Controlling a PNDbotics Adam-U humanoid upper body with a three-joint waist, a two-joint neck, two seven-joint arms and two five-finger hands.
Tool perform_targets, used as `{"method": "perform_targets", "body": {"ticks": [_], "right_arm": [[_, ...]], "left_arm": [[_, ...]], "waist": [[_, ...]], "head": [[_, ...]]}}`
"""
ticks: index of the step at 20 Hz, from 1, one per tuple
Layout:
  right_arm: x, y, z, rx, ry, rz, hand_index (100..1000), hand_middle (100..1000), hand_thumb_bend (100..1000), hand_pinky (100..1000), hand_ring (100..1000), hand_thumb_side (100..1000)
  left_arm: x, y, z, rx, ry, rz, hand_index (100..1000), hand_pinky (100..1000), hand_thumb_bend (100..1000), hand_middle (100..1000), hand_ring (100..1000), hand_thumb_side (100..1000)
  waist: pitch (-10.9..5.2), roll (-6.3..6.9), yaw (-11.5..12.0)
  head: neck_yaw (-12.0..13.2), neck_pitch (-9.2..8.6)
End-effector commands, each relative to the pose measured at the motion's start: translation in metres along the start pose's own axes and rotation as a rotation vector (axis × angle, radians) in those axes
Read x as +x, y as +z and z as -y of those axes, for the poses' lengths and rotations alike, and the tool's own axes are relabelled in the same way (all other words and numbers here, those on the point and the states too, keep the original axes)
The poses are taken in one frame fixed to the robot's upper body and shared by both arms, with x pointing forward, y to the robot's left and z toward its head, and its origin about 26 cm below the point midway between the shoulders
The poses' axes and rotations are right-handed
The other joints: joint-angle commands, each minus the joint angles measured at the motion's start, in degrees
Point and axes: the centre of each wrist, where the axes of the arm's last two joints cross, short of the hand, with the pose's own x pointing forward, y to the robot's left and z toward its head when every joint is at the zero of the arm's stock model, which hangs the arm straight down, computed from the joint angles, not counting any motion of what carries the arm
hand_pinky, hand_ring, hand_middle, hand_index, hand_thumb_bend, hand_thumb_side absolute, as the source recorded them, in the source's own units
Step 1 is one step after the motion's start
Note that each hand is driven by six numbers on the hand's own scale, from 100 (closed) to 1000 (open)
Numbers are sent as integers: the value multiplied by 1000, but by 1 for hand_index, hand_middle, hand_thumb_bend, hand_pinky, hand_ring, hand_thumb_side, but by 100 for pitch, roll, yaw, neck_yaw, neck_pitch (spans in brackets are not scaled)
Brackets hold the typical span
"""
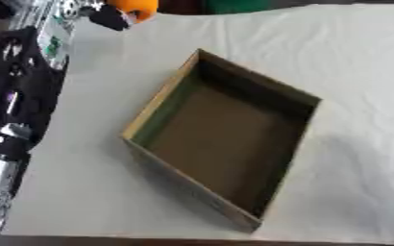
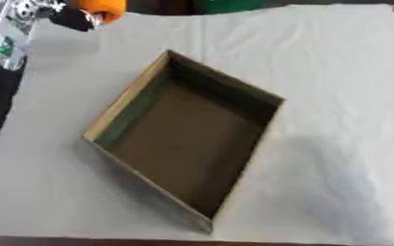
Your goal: Pick up objects on the table and place them in the box.
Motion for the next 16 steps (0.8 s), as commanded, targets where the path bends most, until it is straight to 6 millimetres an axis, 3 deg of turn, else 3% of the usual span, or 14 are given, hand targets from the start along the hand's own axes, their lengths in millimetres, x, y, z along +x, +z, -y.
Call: {"method": "perform_targets", "body": {"ticks": [1,6,12,16], "right_arm": [[5,-3,5,2,8,17,916,732,100,891,768,1000],[5,-3,6,-8,3,16,916,733,100,890,769,1000],[6,-2,8,-16,7,16,916,733,100,889,769,1000],[6,-1,11,-21,19,14,916,734,100,889,770,1000]], "left_arm": [[16,11,-31,86,-43,97,624,329,100,575,548,306],[59,28,-36,147,-48,266,616,326,100,561,543,303],[103,45,-25,110,-107,452,620,308,100,551,540,315],[118,49,-24,20,-186,565,622,302,100,551,540,322]], "waist": [[-171,-35,28],[-253,-66,111],[-284,-63,152],[-310,-31,180]], "head": [[-66,121],[-215,286],[-316,197],[-334,122]]}}
